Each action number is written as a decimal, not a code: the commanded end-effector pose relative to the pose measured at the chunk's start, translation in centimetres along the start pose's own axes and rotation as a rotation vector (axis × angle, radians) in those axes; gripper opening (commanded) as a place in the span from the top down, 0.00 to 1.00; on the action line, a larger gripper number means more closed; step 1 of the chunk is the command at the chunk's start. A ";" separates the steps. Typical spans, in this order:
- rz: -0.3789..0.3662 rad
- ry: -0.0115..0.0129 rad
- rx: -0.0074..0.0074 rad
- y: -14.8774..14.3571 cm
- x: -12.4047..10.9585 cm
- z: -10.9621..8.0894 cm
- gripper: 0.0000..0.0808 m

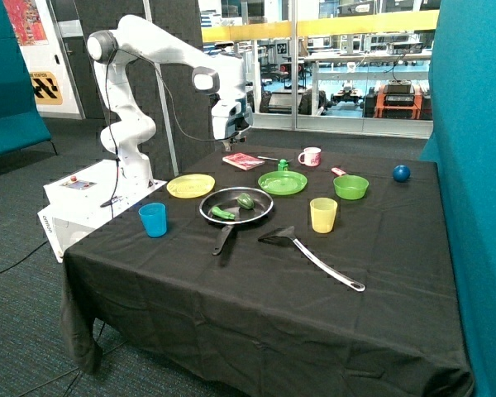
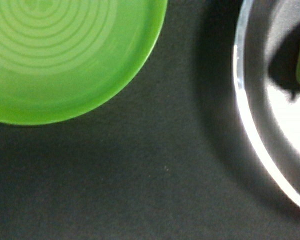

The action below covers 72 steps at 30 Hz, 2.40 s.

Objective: Serve the vegetables in different plates

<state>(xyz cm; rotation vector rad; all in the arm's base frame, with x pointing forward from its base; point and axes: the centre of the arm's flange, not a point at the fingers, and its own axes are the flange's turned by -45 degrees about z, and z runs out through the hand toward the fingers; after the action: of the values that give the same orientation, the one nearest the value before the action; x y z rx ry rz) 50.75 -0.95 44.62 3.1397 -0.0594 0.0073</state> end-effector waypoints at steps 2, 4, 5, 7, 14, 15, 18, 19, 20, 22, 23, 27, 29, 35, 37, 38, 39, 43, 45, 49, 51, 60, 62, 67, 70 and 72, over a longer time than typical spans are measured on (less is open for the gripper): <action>0.025 -0.0047 0.0012 1.3 1.1 0.4 0.44; 0.021 -0.0047 0.0012 1.7 1.3 0.5 0.44; 0.018 -0.0047 0.0012 1.9 1.3 0.5 0.44; 0.047 -0.0047 0.0012 2.2 1.4 0.7 0.44; 0.056 -0.0047 0.0011 3.3 1.7 1.4 0.41; 0.057 -0.0047 0.0011 3.5 1.7 1.6 0.41; 0.059 -0.0047 0.0011 4.0 1.9 2.2 0.37; 0.059 -0.0047 0.0011 4.1 1.9 2.5 0.36; 0.058 -0.0047 0.0011 4.2 2.0 2.6 0.34; 0.055 -0.0047 0.0011 4.4 2.1 3.1 0.28; 0.045 -0.0047 0.0012 4.5 2.1 3.3 0.25; 0.040 -0.0047 0.0012 4.7 2.3 4.0 0.19; 0.035 -0.0047 0.0012 4.8 2.5 4.4 0.17; 0.032 -0.0047 0.0012 5.5 2.8 5.4 0.09; 0.034 -0.0047 0.0012 5.9 2.8 5.7 0.08; 0.035 -0.0047 0.0012 6.0 2.8 5.8 0.08; 0.036 -0.0047 0.0012 6.1 2.9 6.0 0.08; 0.048 -0.0047 0.0012 6.3 3.2 6.5 0.11; 0.081 -0.0047 0.0011 6.7 3.3 6.8 0.12; 0.160 -0.0047 0.0009 8.0 3.4 7.7 0.14; 0.166 -0.0048 0.0009 8.2 3.4 7.9 0.15; 0.194 -0.0048 0.0008 9.2 3.5 9.4 0.18; 0.193 -0.0048 0.0008 9.1 3.7 9.9 0.18; 0.199 -0.0048 0.0008 9.2 4.1 10.8 0.19; 0.203 -0.0048 0.0008 9.3 4.3 11.1 0.19; 0.206 -0.0048 0.0008 9.6 4.6 11.2 0.19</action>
<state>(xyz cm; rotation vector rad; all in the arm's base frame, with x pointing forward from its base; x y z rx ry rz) 54.25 -10.06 34.58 3.1210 -0.3549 0.0048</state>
